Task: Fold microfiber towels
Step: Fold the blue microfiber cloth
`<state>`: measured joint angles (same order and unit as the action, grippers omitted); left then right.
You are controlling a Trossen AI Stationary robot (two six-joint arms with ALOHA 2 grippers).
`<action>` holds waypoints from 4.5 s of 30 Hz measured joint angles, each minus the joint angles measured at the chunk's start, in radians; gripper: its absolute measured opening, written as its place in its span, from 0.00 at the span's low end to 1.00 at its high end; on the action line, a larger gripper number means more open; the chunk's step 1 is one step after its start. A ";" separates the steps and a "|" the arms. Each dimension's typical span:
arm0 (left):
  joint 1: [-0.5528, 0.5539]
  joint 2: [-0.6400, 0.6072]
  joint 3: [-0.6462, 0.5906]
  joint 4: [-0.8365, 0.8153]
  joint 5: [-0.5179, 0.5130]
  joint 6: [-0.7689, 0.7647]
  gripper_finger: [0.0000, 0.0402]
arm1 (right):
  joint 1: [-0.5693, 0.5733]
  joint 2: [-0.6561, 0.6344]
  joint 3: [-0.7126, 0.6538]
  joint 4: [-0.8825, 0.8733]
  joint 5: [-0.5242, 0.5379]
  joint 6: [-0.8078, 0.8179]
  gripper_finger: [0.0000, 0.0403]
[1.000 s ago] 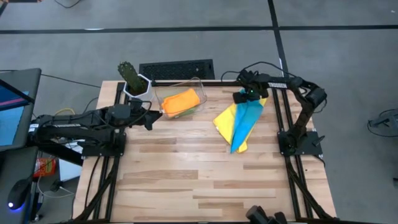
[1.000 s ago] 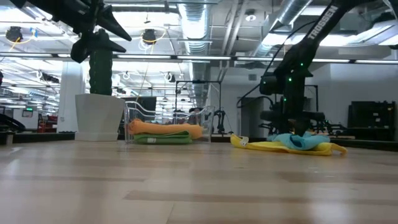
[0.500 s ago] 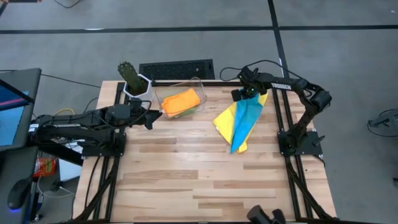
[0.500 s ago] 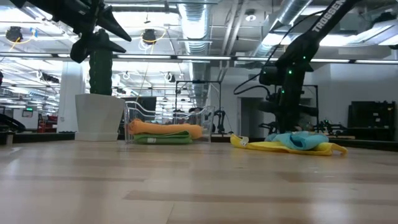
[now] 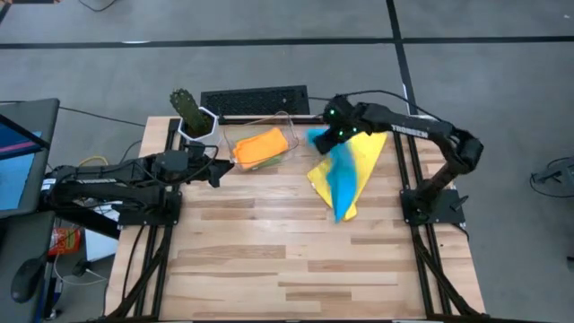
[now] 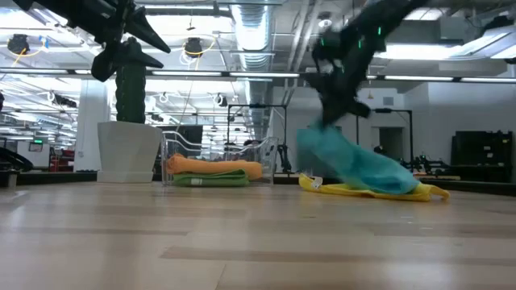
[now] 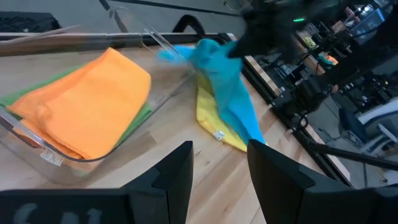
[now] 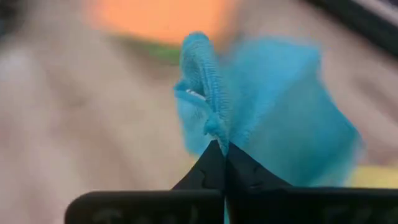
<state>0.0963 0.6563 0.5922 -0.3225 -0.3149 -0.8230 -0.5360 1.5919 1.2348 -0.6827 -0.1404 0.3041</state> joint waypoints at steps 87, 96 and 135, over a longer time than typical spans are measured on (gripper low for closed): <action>-0.171 1.006 0.159 0.642 0.339 0.359 0.00 | 0.721 -0.113 0.061 0.041 0.064 0.189 0.02; -0.171 0.598 0.160 0.186 0.316 0.259 0.00 | 0.802 -0.227 0.218 -0.128 0.366 0.187 0.01; -0.281 0.589 0.924 -1.077 0.216 0.202 0.00 | 0.874 -0.111 0.397 -0.328 0.641 0.258 0.01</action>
<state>-0.1843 1.2455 1.5160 -1.3996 -0.0992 -0.6206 0.3377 1.4806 1.6321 -1.0105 0.5008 0.5622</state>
